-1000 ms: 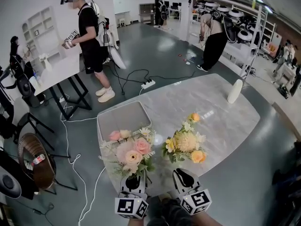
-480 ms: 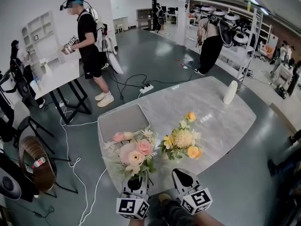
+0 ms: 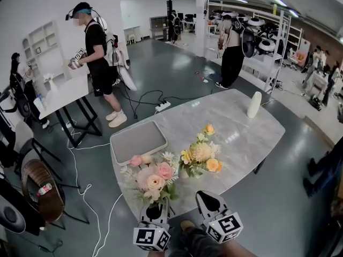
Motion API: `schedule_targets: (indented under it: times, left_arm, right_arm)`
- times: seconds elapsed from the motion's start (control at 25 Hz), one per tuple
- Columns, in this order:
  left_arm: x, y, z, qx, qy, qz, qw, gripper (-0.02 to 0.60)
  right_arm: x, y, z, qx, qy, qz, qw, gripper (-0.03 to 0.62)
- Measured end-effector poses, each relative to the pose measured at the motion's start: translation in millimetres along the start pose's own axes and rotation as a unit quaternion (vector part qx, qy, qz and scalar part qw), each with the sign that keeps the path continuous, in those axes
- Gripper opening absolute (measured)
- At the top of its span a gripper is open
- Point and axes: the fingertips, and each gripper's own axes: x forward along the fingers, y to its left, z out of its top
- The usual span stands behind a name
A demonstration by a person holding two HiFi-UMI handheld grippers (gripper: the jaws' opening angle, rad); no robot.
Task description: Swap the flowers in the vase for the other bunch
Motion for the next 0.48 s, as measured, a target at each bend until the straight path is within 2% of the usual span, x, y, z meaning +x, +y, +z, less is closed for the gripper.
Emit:
schedule_targets:
  times: [0.48]
  left_arm:
    - [-40,-24,-1,-0.006,-0.001,-0.008,1.0000,0.075]
  right_arm:
    - [-45,19,9,0.005,-0.015,-0.014,1.000,0.026]
